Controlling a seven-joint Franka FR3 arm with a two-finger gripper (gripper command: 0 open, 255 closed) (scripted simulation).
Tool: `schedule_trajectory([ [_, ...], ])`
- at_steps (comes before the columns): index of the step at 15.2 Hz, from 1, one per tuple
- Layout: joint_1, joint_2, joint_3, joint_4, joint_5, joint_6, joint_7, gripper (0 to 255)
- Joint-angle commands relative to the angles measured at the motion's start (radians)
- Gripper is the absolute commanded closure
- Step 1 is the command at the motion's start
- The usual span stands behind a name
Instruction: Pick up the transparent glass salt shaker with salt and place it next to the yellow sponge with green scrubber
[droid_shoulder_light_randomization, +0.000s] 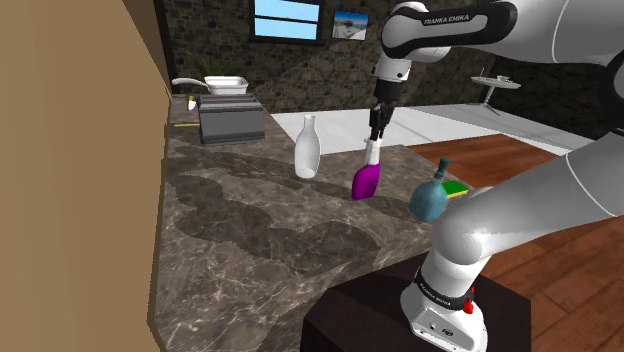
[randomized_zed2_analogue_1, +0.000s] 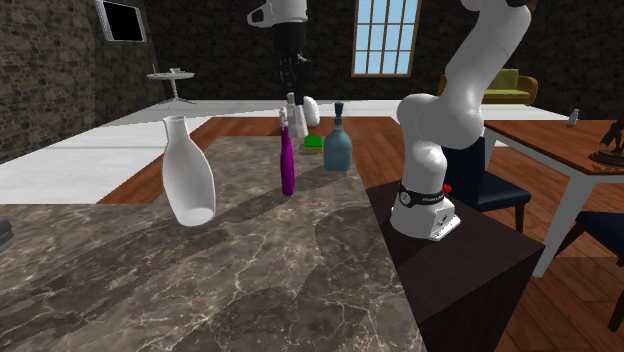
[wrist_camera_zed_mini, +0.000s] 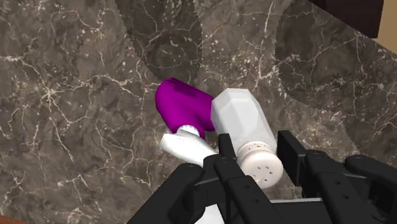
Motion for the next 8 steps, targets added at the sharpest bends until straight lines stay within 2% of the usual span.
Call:
schedule_trajectory([
  [1,-0.017,0.006,-0.038,0.011,-0.023,-0.005,-0.048,255],
  [8,-0.078,0.026,-0.177,0.054,-0.102,-0.022,-0.219,255],
])
